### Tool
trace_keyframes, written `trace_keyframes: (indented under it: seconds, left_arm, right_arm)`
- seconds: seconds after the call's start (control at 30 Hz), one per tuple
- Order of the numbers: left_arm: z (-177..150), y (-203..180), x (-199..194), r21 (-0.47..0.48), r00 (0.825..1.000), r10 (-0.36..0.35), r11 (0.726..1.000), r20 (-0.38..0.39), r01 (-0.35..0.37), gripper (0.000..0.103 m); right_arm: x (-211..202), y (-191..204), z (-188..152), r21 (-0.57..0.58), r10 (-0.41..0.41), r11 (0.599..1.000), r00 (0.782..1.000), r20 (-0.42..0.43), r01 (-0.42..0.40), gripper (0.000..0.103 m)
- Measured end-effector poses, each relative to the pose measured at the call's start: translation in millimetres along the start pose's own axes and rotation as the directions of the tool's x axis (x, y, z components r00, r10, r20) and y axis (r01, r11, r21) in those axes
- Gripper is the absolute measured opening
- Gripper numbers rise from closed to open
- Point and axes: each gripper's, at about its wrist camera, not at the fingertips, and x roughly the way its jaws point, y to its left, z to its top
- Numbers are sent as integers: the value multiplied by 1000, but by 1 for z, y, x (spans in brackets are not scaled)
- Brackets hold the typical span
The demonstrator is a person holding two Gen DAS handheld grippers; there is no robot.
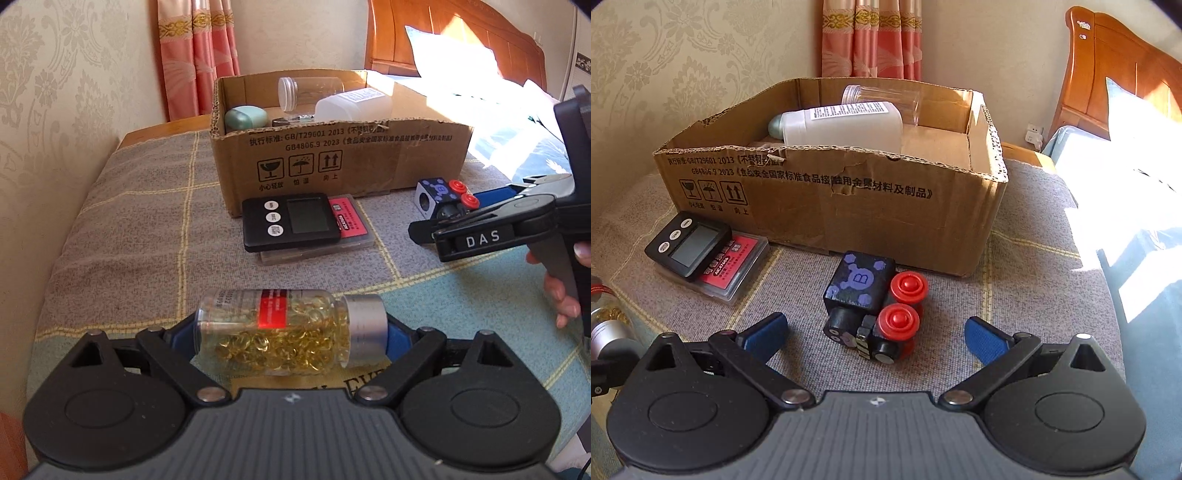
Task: Organize rigid objects
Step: 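Close the right tool on the navy block toy with red wheels, then carry the capsule bottle and navy toy into the box and release both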
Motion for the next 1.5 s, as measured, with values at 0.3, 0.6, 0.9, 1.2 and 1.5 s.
trace_keyframes:
  seconds: [0.3,0.6,0.9,1.2,1.5]
  left_arm:
    - [-1,2,-2,-17,1000,4,1000,21,-3,94]
    - [-4,3,-2,-67,999,23,998,26,-21,94]
    - [-4,2,-4,-90,999,44,995,24,-41,95]
    - [-3,1,-8,-92,998,54,994,23,-52,95]
    - [0,-2,-9,-34,998,58,998,15,-58,93]
  right_arm:
    - [-5,-29,-7,86,-76,993,997,1,75,103]
    - [-6,-14,-3,11,-12,1000,999,41,12,80]
    - [-5,-5,3,-17,8,1000,998,60,-7,62]
    - [-5,-5,5,-25,3,1000,998,59,-2,60]
    - [-9,-3,6,-57,4,998,999,43,-2,55]
